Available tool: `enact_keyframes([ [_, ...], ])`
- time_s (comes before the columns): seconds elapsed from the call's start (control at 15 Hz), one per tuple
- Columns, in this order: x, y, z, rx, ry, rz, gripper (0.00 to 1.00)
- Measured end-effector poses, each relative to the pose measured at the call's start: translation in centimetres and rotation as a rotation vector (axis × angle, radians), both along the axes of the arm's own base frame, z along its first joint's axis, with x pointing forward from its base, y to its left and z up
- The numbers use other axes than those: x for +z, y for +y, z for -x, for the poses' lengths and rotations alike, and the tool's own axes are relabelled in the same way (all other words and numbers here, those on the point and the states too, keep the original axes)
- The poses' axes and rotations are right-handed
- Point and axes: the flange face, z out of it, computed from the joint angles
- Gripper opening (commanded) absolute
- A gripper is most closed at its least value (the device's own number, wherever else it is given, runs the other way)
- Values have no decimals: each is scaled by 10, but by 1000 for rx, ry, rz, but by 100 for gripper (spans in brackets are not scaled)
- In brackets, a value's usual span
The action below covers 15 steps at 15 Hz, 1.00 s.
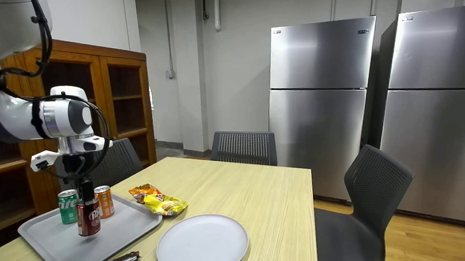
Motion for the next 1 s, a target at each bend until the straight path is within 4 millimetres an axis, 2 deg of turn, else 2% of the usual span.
enact_keyframes([
  [0.47, -13, -11, -15, -43, 3, 19, 40],
  [0.8, -18, -13, -18, -63, 4, 29, 40],
  [0.87, -19, -13, -18, -65, 5, 30, 90],
  [1.0, -19, -13, -18, -65, 6, 32, 95],
])
